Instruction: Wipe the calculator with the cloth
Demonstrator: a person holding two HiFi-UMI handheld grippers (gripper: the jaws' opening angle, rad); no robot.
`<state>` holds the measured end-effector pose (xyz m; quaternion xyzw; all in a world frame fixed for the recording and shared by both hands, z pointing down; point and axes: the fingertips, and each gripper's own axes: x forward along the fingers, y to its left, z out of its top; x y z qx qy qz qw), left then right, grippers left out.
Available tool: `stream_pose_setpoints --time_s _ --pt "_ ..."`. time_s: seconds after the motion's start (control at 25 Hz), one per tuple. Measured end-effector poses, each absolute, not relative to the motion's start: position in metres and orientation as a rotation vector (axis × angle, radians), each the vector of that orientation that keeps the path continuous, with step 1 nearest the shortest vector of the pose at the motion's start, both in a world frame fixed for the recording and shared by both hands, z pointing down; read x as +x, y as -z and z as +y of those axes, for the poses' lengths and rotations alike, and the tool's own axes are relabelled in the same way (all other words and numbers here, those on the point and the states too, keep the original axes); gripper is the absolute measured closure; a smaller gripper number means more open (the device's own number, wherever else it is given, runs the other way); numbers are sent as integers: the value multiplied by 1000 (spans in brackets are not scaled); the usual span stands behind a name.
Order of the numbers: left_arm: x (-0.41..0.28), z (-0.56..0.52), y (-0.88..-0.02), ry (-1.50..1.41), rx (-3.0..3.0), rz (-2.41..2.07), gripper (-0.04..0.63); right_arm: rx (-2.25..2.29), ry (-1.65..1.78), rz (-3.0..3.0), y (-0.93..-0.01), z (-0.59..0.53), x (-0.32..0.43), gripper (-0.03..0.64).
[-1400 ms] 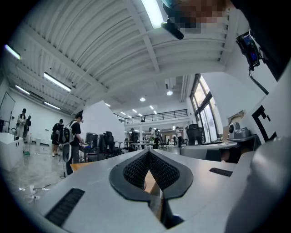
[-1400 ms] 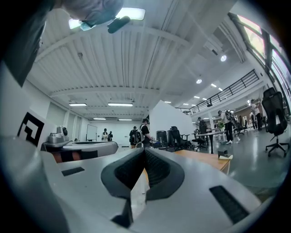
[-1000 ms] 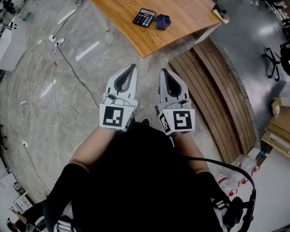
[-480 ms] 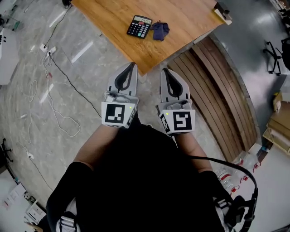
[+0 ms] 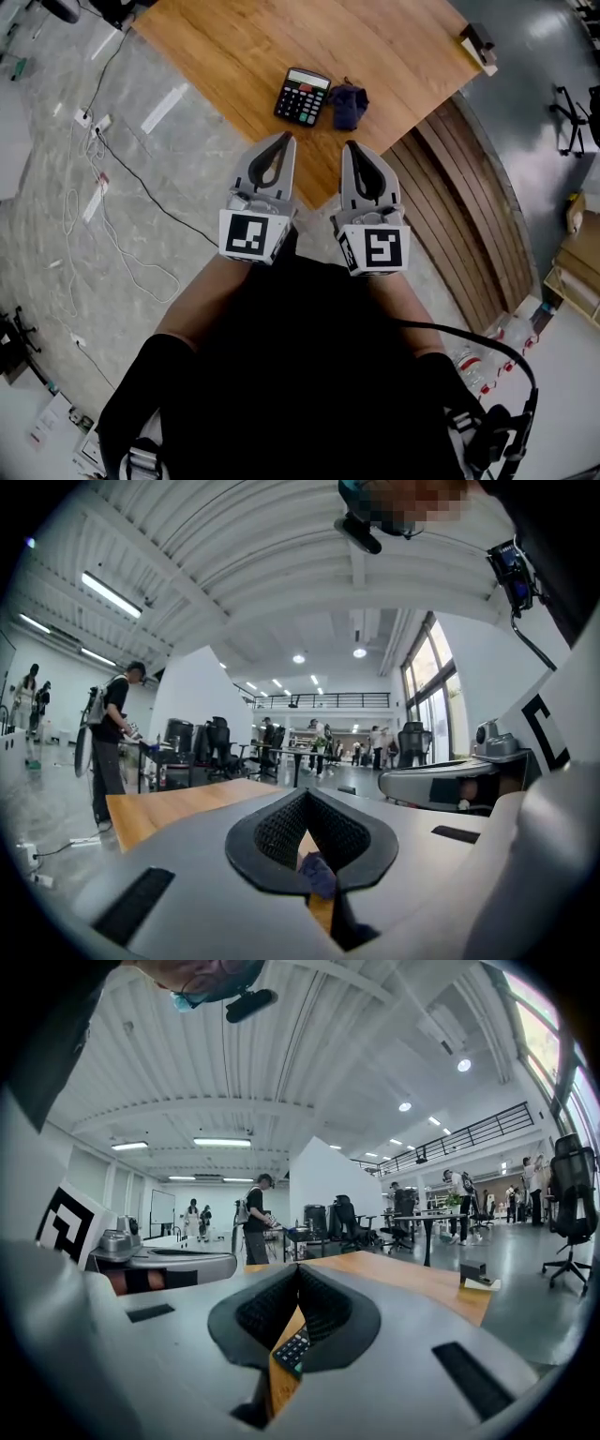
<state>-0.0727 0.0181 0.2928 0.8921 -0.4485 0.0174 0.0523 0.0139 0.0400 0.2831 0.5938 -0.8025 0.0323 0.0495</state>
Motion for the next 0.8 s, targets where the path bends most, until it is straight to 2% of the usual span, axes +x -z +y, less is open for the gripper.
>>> stream_pose_setpoints --time_s 0.44,0.8 --pt "-54 -76 -354 -223 2669 -1261 589 1737 -224 -2374 -344 -51 17 601" --pt "-46 -105 -420 -365 2594 -1242 589 1624 -316 -2338 -409 -90 17 601"
